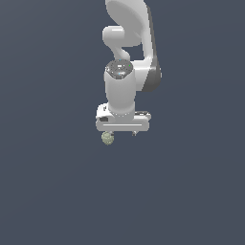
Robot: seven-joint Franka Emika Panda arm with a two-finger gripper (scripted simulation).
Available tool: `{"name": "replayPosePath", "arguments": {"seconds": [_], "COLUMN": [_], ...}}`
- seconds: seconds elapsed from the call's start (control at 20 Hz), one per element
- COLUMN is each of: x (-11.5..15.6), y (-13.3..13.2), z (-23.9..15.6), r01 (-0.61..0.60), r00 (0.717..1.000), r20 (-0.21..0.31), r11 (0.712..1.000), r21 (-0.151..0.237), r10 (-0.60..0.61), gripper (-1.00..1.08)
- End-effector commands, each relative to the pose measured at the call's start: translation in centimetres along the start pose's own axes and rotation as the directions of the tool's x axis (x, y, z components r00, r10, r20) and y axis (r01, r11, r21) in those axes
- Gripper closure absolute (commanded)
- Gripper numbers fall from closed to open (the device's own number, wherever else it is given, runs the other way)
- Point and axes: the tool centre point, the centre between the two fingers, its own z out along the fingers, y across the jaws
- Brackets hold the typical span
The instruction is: Pick up the object and move it to a goal position.
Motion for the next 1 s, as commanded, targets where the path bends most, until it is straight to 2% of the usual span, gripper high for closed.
{"name": "replayPosePath", "arguments": {"seconds": [0.0,0.45,0.95], "x": [0.0,0.0,-0.1], "y": [0.0,1.9,2.0], "z": [0.0,-1.0,-0.9], "r01": [0.0,0.012,0.02], "r00": [1.0,1.0,1.0], "r20": [0.0,-0.009,-0.009], "r11": [1.0,1.0,1.0], "r21": [0.0,-0.008,-0.009], "r10": [0.0,-0.012,-0.02], "gripper": [-0.92,-0.92,-0.92]}}
